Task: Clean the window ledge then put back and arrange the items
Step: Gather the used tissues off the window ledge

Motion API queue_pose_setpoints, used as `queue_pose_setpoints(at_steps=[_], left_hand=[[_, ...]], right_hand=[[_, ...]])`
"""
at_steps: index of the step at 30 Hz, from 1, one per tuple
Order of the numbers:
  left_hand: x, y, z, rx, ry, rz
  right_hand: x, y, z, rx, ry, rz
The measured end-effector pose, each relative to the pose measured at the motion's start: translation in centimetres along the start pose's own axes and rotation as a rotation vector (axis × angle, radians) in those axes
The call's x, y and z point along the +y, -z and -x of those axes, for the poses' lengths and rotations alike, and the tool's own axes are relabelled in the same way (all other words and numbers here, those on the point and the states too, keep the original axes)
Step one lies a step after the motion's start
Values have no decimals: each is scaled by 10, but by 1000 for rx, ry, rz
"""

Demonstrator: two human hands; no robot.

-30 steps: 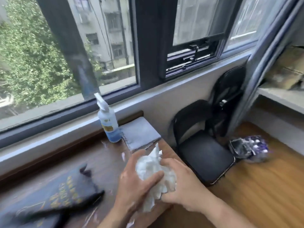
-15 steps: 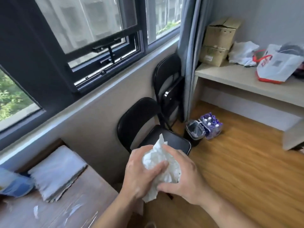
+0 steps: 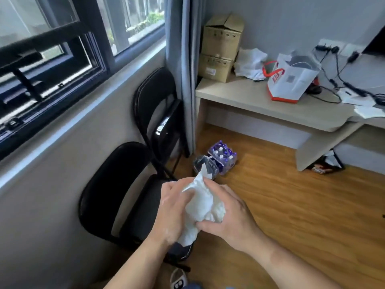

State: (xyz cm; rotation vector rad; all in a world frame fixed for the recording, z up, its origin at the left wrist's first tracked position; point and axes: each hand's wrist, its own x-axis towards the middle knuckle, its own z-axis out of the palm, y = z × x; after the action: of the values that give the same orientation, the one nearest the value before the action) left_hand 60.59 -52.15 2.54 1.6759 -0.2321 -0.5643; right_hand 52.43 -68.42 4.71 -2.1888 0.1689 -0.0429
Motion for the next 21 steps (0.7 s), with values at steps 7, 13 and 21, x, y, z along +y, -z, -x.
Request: queue_pose_setpoints(at_steps=[7, 13, 21], left_hand=[[-4, -10, -80, -2, 86, 61], [-2, -41, -156, 143, 133, -34], [-23, -98, -318, 356, 255, -133]], right_hand=[[29, 14, -65, -13, -88, -26], [91, 38, -127, -30, -162, -58], [204, 84, -274, -99, -202, -49]])
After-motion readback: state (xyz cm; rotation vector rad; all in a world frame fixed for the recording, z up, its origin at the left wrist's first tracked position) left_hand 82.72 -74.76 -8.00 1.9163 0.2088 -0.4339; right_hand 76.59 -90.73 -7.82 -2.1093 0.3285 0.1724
